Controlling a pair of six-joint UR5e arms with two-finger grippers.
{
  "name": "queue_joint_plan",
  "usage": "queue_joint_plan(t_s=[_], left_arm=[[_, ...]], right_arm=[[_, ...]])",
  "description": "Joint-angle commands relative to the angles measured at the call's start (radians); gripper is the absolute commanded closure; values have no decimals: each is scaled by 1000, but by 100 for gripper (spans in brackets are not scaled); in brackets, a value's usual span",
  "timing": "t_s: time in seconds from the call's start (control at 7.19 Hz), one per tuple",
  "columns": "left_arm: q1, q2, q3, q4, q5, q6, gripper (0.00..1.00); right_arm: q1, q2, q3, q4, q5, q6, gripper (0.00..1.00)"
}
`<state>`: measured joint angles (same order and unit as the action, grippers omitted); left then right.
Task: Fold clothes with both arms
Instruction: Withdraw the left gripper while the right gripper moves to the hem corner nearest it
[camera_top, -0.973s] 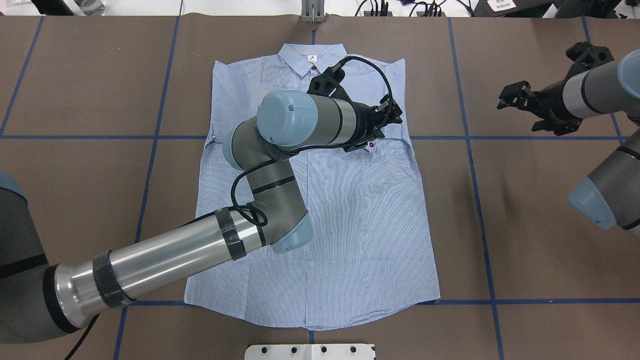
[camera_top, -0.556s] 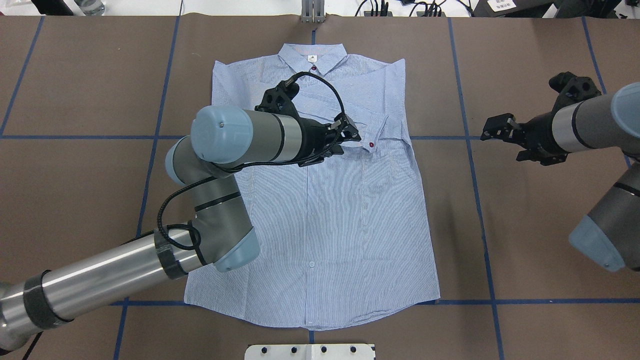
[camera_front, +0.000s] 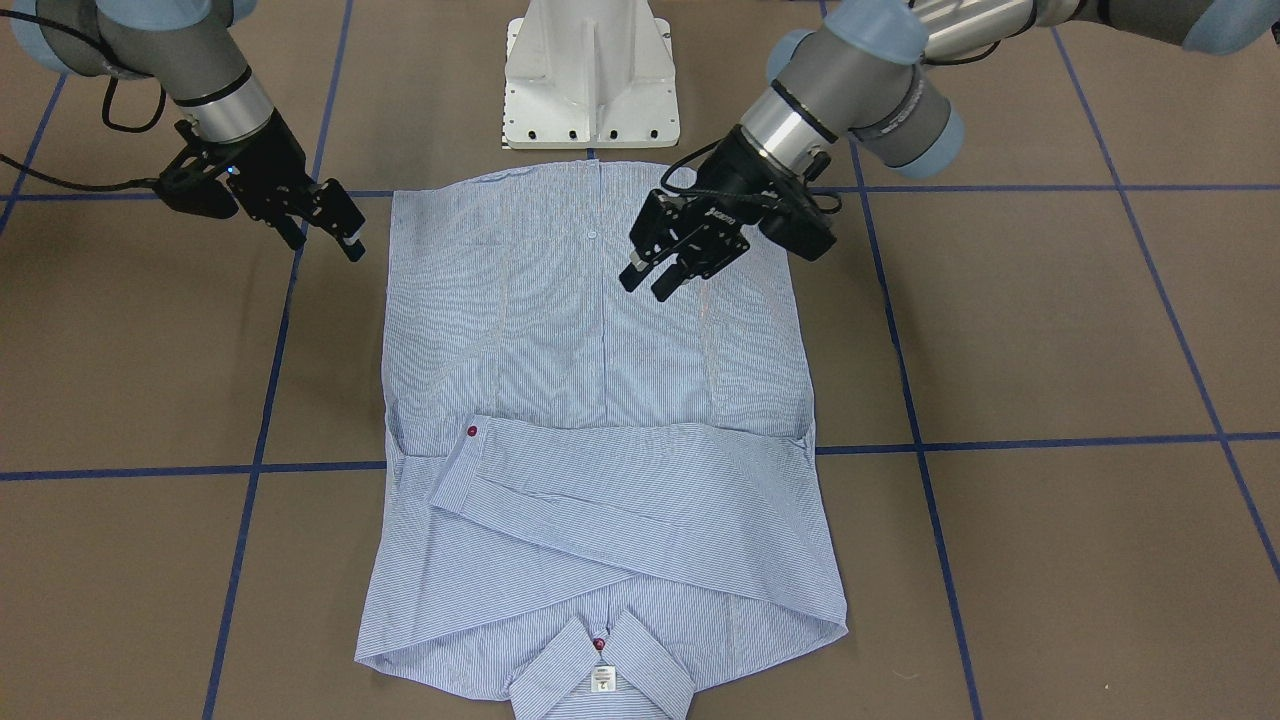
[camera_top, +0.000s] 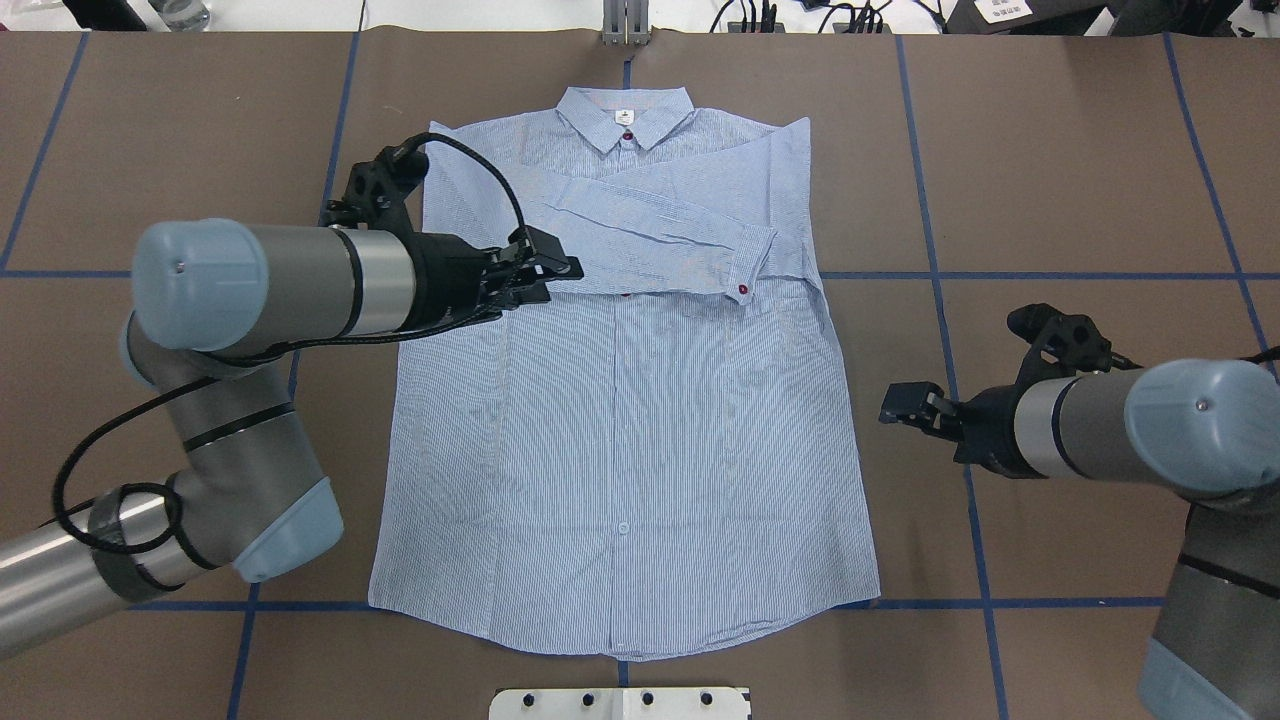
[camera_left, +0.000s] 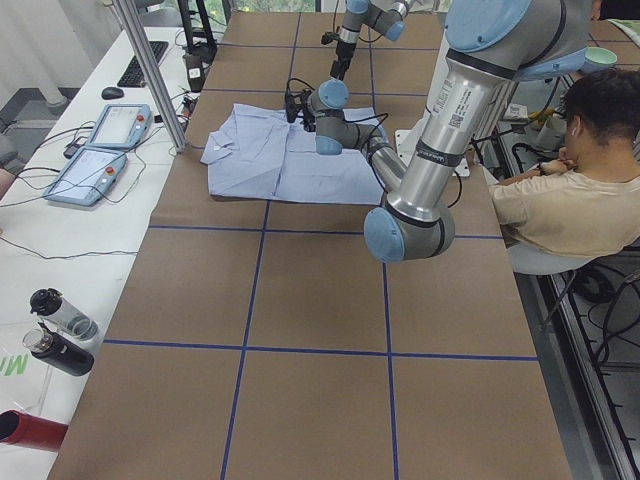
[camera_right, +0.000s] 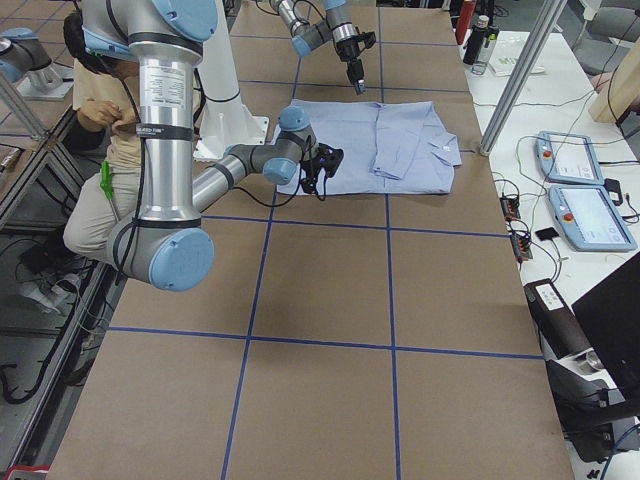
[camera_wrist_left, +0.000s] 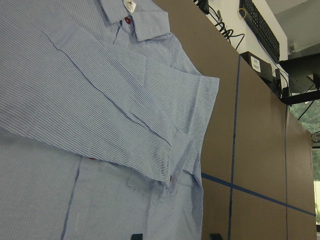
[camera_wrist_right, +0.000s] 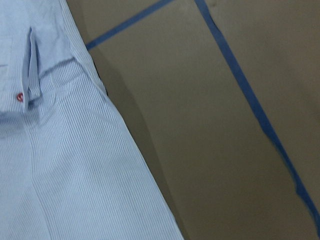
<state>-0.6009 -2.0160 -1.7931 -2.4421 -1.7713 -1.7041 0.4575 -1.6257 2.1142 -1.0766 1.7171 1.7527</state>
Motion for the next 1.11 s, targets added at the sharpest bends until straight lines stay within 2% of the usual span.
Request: queue_joint_plan(t_s=[0.0,0.14,0.28,0.97], left_arm=[[-26,100,-81,2,-26,4,46],[-34,103,-87,0,-66,3,46],[-34,109,-103,0,-72,3,46],[-40,120,-109,0,-63,3,45]], right_arm=[[-231,-54,39,0,-231,255,1],[-300,-68,39,-2,-308,351,3],[-330,-68,36,-3,-315,429,6],[-368,-52,-3,-3,-317,445,15]])
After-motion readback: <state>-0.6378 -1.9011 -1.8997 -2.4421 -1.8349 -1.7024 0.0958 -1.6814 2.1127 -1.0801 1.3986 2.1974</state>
